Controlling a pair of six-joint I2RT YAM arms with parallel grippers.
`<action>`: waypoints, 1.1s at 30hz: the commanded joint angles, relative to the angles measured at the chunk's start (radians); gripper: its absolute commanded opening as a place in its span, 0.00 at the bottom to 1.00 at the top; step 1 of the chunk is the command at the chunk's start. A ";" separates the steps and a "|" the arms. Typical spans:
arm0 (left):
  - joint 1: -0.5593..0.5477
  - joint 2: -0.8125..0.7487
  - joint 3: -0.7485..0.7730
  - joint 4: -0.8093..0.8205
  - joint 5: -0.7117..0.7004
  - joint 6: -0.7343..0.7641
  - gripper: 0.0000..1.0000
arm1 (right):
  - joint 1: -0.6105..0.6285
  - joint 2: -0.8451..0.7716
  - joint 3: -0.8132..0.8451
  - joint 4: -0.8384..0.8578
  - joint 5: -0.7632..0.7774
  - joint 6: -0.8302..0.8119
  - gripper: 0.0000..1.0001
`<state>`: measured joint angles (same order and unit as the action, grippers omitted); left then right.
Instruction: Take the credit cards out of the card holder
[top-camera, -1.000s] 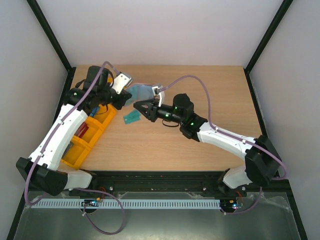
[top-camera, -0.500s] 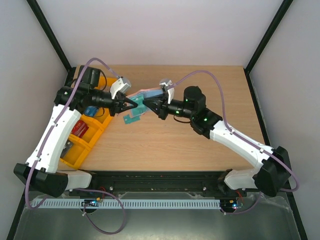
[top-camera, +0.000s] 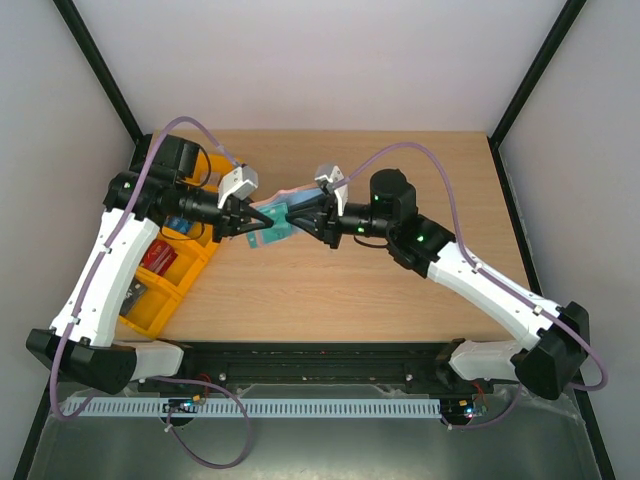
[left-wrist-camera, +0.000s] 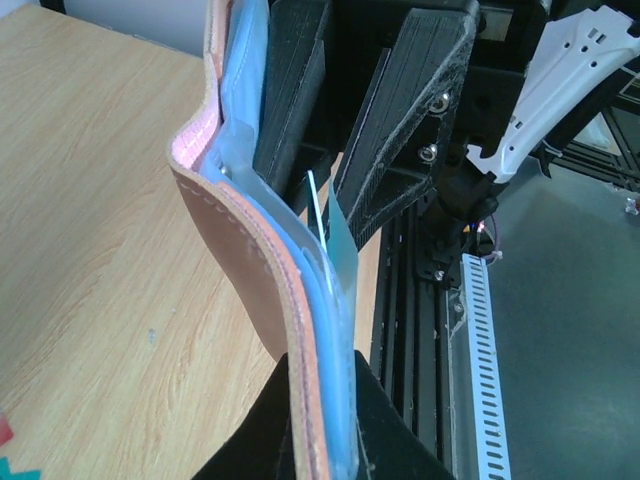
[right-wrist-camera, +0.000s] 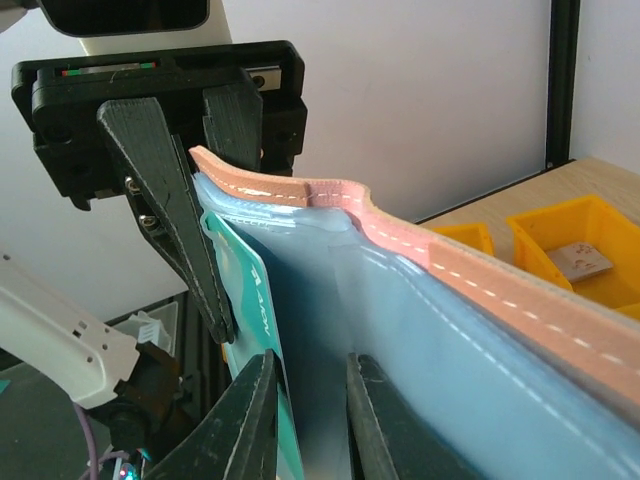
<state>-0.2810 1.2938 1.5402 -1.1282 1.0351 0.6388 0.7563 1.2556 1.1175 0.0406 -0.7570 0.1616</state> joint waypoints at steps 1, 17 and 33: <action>-0.010 -0.013 0.034 -0.074 0.163 0.094 0.02 | -0.008 -0.013 0.013 -0.047 0.044 -0.052 0.19; -0.009 -0.009 -0.006 0.082 0.136 -0.082 0.06 | 0.036 -0.024 -0.012 0.089 -0.169 -0.005 0.02; -0.008 -0.028 -0.049 0.005 0.143 0.030 0.28 | -0.027 -0.082 -0.037 0.083 -0.148 0.027 0.02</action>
<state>-0.2867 1.2877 1.5024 -1.0920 1.1370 0.6201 0.7341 1.2003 1.0573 0.1173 -0.9009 0.1986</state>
